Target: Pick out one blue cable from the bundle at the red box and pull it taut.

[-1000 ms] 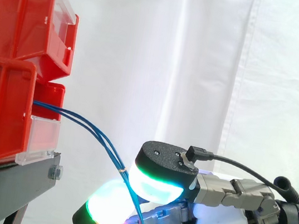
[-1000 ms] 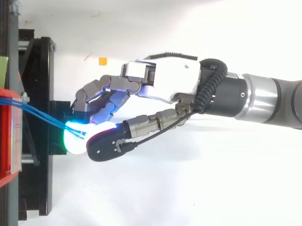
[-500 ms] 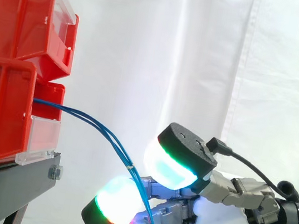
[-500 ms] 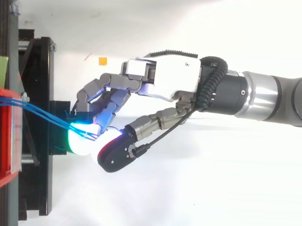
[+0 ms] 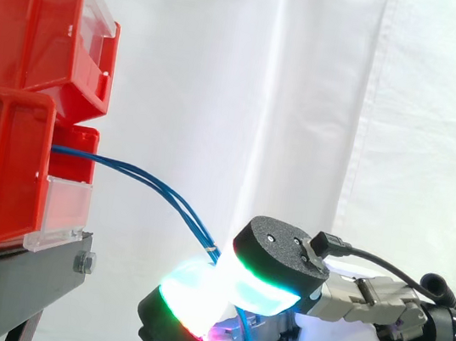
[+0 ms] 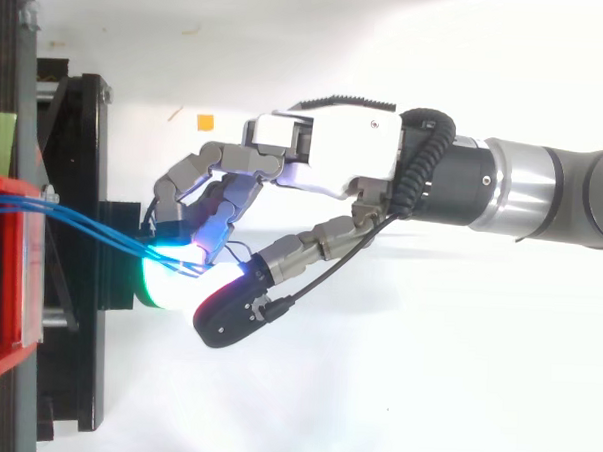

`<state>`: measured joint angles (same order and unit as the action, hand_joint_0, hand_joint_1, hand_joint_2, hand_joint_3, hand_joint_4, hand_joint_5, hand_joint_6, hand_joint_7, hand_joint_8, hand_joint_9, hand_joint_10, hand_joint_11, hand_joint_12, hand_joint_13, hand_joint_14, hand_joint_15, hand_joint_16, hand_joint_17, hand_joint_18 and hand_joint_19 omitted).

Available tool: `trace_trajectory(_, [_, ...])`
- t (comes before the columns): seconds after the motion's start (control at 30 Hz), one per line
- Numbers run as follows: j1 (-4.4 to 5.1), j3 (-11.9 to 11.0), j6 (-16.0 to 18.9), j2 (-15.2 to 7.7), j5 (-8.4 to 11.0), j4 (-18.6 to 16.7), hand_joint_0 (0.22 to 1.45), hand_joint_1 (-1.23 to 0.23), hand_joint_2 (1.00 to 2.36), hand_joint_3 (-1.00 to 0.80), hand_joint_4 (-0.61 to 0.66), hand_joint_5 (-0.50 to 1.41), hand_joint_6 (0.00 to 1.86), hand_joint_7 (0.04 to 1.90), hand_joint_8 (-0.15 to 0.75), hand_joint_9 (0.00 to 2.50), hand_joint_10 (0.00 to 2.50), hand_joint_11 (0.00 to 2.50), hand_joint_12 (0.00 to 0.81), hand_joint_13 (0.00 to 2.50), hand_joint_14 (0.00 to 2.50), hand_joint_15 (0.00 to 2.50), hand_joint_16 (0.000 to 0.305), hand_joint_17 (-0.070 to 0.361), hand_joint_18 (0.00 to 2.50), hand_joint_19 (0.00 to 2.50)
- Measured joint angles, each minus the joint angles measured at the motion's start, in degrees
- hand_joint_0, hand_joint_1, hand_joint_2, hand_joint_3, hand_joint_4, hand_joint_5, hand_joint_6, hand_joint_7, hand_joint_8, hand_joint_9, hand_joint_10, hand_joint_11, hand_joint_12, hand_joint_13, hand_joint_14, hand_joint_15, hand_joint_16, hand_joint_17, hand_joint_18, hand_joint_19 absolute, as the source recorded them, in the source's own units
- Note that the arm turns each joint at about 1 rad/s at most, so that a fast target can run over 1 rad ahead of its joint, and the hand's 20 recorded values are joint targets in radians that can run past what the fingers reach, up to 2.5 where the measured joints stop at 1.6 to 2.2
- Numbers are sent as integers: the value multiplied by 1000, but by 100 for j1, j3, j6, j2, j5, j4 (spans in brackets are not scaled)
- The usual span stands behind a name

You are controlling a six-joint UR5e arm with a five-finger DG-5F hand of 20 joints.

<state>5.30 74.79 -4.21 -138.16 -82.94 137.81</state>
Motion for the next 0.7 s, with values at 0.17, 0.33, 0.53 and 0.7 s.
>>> trace_trajectory(0.17, [-8,0,1,0,-10,0,673,-829,1001,-488,134,-146,905,996,324,1085,29,736,443,771,18,446,57,129,639,624])
trace_trajectory(0.33, [-18,0,3,0,-48,0,603,-715,1000,-500,162,-146,879,981,325,1088,28,717,450,767,20,446,58,130,620,651])
trace_trajectory(0.53, [-27,0,7,1,-59,0,599,-567,1000,-500,151,-136,861,966,322,1106,28,716,448,773,18,446,58,130,620,654])
trace_trajectory(0.7, [-39,-1,8,1,-73,13,611,-506,1000,-500,144,-133,853,979,324,1125,28,713,448,783,19,468,57,129,620,672])
